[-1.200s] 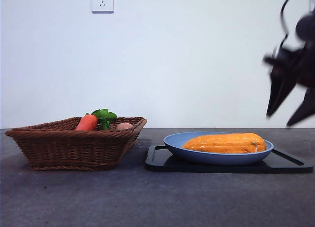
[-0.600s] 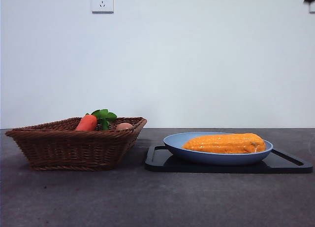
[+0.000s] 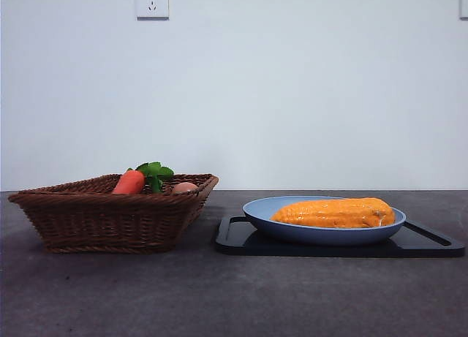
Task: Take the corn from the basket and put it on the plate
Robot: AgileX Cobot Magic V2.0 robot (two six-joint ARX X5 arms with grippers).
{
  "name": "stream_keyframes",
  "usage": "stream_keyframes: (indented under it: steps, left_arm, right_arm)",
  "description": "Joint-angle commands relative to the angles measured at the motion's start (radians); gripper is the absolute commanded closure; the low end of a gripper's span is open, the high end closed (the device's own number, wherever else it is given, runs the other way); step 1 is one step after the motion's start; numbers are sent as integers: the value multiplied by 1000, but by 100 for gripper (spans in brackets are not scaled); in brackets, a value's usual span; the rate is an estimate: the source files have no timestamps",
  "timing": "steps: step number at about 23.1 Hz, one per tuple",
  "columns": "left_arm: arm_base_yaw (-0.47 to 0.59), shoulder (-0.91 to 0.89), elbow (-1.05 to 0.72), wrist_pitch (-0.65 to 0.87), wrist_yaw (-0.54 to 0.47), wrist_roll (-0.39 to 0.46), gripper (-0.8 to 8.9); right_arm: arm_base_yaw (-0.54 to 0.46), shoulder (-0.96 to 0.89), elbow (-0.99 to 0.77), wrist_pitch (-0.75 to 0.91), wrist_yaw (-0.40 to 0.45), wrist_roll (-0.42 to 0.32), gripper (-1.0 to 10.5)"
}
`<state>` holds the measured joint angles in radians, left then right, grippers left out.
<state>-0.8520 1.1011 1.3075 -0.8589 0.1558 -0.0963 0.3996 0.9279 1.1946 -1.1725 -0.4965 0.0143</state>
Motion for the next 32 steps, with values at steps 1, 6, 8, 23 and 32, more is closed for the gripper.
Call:
stream_keyframes:
  steps: [1, 6, 8, 23, 32]
  left_arm:
    - [-5, 12, 10, 14, -3, 3, 807]
    - [-6, 12, 10, 21, -3, 2, 807]
    - [-6, 12, 10, 21, -3, 2, 807]
    - [343, -214, -109, 354, -51, 279, 807]
    - [746, -631, -595, 731, -56, 298, 807]
  right_arm:
    - [7, 5, 15, 21, -1, 11, 945]
    - [3, 5, 16, 27, 0, 8, 945]
    - [3, 4, 16, 27, 0, 8, 945]
    - [3, 4, 16, 27, 0, 8, 945]
    - [3, 4, 16, 27, 0, 8, 945]
